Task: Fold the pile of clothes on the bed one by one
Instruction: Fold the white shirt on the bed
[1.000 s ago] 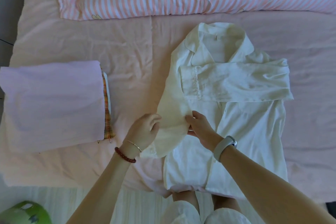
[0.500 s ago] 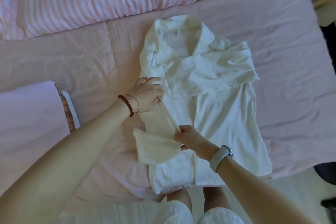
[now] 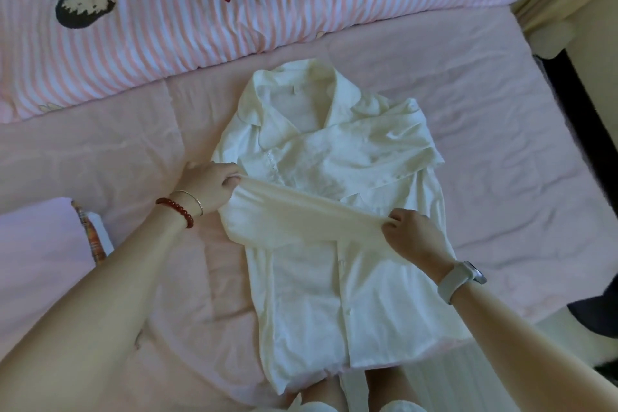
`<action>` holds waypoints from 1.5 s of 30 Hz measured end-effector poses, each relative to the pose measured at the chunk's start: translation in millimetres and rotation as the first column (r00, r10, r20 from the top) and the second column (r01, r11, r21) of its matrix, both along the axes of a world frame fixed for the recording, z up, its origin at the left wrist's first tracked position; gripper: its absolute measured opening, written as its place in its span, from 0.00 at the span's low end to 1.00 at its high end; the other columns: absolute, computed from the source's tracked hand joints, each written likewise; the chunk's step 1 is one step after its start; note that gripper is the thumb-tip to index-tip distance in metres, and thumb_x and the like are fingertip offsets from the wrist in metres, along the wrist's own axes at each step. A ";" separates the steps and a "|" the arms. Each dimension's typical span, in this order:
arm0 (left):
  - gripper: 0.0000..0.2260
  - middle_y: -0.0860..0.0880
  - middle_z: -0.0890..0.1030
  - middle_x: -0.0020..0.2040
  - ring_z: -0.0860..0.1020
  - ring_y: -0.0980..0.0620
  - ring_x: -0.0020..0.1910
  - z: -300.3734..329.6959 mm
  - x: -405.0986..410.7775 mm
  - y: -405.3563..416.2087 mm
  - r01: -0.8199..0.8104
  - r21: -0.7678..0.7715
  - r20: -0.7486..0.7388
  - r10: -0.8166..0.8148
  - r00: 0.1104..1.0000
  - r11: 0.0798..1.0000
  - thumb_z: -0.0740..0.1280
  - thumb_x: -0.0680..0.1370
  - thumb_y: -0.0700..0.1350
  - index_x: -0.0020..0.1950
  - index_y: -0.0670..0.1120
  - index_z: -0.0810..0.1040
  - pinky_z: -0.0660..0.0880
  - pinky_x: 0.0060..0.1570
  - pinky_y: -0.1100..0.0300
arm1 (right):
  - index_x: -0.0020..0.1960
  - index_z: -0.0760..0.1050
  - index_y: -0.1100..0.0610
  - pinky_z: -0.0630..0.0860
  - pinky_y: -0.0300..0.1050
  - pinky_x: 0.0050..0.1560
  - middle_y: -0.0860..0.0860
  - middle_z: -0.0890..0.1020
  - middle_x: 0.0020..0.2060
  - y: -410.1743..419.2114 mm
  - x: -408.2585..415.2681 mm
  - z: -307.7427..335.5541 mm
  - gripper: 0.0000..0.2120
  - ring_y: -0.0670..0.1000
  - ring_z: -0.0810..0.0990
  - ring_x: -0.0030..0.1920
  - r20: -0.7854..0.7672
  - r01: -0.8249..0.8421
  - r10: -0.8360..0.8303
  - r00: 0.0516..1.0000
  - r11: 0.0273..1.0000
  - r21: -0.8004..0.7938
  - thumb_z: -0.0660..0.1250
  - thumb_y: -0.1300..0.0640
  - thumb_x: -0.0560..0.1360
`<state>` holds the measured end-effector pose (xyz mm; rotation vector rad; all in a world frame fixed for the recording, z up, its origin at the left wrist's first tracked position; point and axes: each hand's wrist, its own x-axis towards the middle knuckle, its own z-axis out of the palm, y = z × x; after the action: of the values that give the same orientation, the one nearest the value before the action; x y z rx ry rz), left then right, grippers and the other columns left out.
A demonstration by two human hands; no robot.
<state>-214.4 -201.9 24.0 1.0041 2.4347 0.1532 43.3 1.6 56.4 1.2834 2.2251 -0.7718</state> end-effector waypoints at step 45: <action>0.26 0.48 0.58 0.76 0.50 0.43 0.74 -135.7 56.6 58.3 -0.209 -0.149 -0.158 0.186 0.970 0.966 0.48 0.76 0.62 0.73 0.58 0.55 0.54 0.65 0.31 | 0.76 0.47 0.45 0.47 0.72 0.66 0.52 0.48 0.76 162.8 -75.6 -147.9 0.31 0.57 0.45 0.75 0.126 -0.595 0.588 0.799 0.745 0.302 0.34 0.41 0.74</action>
<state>-157.8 -143.6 -111.7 0.7206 2.6263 -0.0550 -32.4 164.5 -91.5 0.6047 2.5973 -0.1397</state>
